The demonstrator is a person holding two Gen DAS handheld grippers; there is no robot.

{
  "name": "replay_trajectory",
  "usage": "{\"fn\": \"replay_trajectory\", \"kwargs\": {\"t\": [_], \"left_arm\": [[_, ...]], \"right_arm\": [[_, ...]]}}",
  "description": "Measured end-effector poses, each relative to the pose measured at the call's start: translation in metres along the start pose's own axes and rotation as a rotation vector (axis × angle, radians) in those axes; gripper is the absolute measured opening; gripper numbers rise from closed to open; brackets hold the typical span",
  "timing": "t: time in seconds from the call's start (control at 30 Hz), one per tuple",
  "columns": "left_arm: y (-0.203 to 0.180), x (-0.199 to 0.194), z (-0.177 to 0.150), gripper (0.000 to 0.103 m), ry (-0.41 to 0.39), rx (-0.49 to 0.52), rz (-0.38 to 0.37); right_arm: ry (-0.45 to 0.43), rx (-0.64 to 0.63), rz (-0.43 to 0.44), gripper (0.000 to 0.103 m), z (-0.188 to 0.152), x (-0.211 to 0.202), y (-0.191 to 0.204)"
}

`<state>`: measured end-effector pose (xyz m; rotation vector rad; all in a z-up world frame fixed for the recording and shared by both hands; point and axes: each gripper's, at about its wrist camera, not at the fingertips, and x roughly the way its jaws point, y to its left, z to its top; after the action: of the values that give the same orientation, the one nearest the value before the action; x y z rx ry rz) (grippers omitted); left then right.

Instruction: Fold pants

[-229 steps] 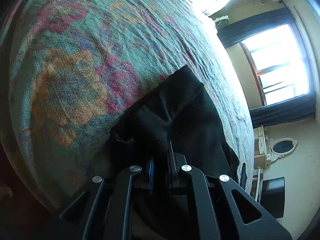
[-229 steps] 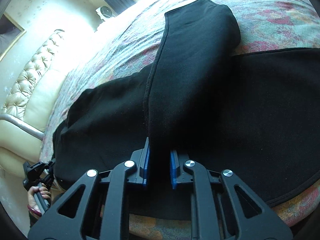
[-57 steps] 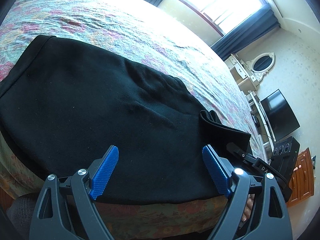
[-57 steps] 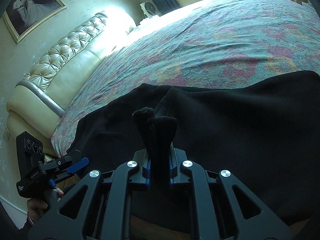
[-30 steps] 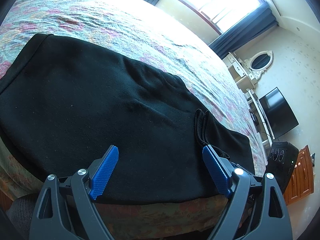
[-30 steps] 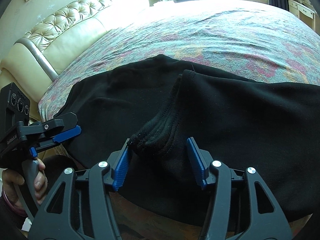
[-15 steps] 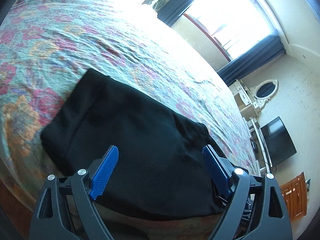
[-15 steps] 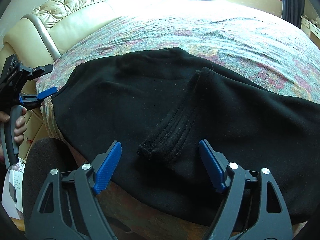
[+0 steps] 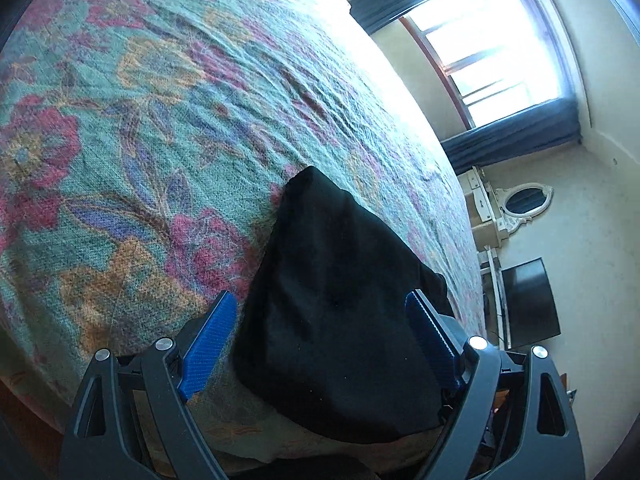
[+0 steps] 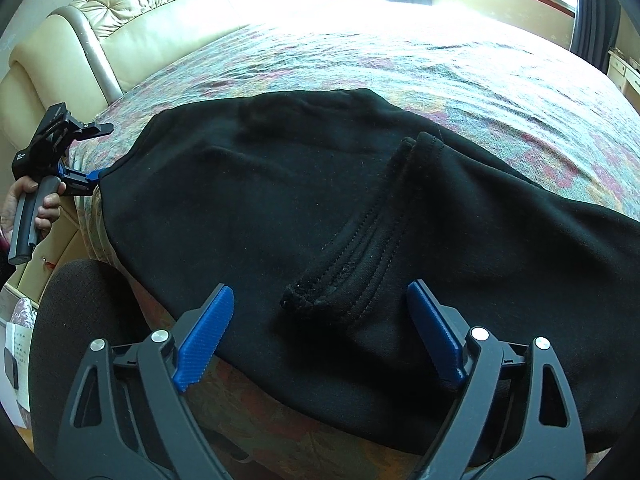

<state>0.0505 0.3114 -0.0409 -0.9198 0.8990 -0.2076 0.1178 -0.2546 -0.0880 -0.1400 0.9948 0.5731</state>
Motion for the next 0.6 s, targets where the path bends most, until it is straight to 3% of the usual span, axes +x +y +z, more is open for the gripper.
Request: {"fn": "replay_trajectory", "kwargs": {"t": [0.2, 0.37, 0.47, 0.6], "left_arm": [[0.011, 0.009, 0.015, 0.085, 0.047, -0.005, -0.065], [0.012, 0.016, 0.018, 0.085, 0.140, 0.094, -0.075], [0.013, 0.012, 0.020, 0.085, 0.129, 0.054, -0.099], [0.007, 0.013, 0.016, 0.085, 0.115, 0.081, -0.118]], "right_arm": [[-0.001, 0.003, 0.000, 0.088, 0.000, 0.000, 0.000], [-0.020, 0.046, 0.037, 0.088, 0.000, -0.005, -0.007], [-0.055, 0.116, 0.088, 0.088, -0.001, -0.014, -0.017], [-0.111, 0.197, 0.145, 0.088, 0.001, -0.032, -0.032]]}}
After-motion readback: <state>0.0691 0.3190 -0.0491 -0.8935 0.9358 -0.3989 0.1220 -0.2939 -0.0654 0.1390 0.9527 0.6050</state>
